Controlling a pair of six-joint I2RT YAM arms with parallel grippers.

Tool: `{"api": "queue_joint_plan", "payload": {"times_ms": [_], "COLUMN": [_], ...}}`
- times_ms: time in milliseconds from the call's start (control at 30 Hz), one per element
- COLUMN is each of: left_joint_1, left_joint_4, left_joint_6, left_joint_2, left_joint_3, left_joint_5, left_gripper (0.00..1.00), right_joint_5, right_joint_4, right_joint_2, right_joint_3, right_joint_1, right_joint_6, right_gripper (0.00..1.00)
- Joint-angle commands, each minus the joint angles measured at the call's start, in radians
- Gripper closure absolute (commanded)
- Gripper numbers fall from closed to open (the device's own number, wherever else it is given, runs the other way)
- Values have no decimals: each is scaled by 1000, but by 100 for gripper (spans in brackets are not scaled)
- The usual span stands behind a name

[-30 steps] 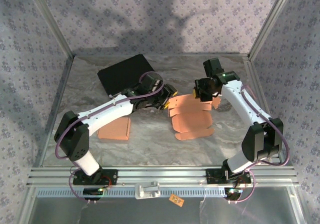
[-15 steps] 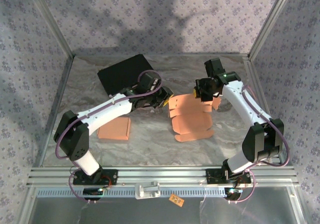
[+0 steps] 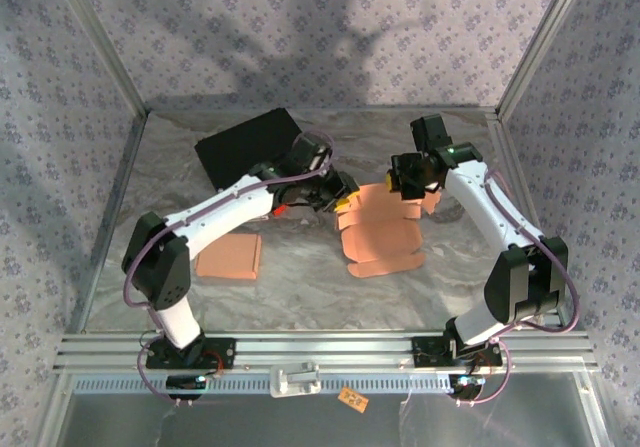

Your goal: Fold the paper box

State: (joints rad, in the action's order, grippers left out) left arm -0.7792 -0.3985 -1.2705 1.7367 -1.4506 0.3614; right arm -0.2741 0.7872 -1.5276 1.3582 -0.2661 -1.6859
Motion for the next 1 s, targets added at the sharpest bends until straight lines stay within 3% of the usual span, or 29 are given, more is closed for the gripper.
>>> {"api": "queue_joint_plan", "payload": {"times_ms": [0, 200, 433, 700, 967], "left_joint_1": [-4, 4, 23, 154, 232], "left_joint_4": [-112, -169, -264, -243, -177], "left_joint_6": [86, 112, 224, 283, 416], "left_joint_2": [35, 53, -60, -213, -273], "left_joint_3": [-70, -130, -216, 29, 247], "left_joint_5": [76, 61, -20, -37, -77], "left_gripper": [61, 57, 48, 49, 57], "right_joint_5": [-21, -7, -17, -47, -56], "right_joint_4": [3, 0, -87, -361, -518], "right_joint_2": [-8, 4, 15, 41, -4], "right_joint_3": [7, -2, -37, -203, -233], "right_joint_1": [2, -1, 18, -13, -100], "right_joint_6": [9, 35, 161, 160, 160], "right_gripper": [100, 100, 100, 100, 100]}}
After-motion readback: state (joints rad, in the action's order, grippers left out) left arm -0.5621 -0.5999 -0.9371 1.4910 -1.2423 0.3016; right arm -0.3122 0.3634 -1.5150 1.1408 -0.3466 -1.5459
